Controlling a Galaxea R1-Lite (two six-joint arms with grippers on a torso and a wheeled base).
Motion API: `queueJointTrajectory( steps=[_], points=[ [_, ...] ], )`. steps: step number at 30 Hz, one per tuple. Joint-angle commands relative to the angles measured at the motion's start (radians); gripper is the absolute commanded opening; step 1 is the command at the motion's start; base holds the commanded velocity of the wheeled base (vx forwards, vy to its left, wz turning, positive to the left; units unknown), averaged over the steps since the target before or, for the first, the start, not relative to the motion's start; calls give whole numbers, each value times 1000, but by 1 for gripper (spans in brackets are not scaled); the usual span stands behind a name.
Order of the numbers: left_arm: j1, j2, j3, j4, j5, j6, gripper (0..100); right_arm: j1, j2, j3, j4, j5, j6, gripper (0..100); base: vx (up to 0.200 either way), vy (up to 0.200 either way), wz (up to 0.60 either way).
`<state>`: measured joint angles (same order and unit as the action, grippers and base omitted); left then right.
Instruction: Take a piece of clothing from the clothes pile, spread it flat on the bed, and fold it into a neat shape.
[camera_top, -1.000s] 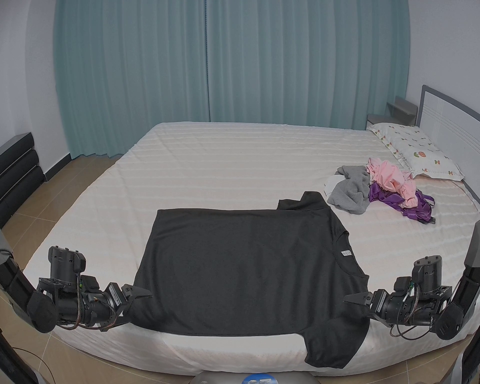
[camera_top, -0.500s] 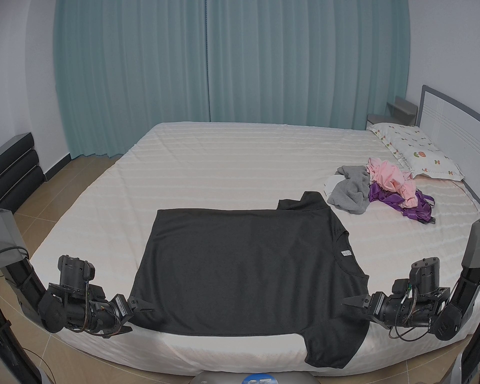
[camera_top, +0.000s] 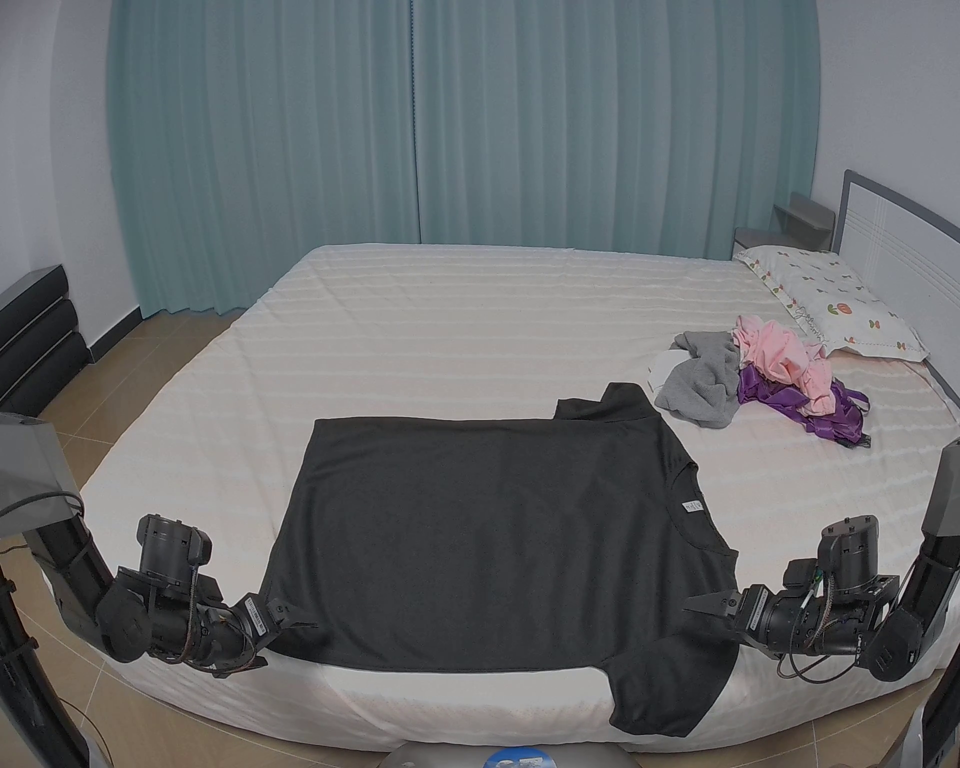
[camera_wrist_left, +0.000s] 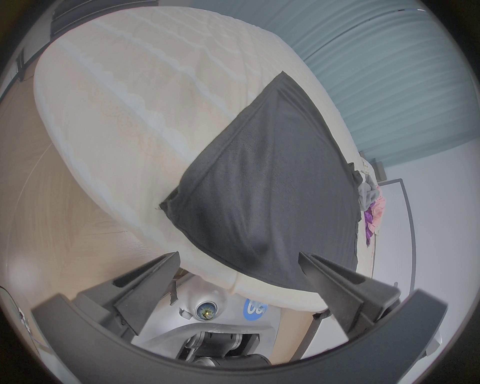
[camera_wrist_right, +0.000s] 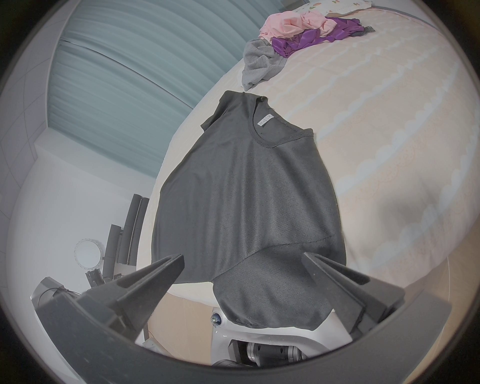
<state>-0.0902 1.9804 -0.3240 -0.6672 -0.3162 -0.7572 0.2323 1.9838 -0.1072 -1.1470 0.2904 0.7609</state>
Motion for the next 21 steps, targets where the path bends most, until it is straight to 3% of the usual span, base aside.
queueJointTrajectory(
  steps=[1, 15, 21],
  points=[
    [-6, 23, -10, 0, 11, -2, 100, 1, 4, 0, 0, 1, 0, 100, 0, 0, 0],
    [-29, 84, -61, -2, 123, -8, 100, 1, 10, 0, 0, 1, 0, 100, 0, 0, 0],
    [-29, 89, -79, -2, 131, -39, 100, 1, 10, 0, 0, -1, 0, 100, 0, 0, 0]
  ],
)
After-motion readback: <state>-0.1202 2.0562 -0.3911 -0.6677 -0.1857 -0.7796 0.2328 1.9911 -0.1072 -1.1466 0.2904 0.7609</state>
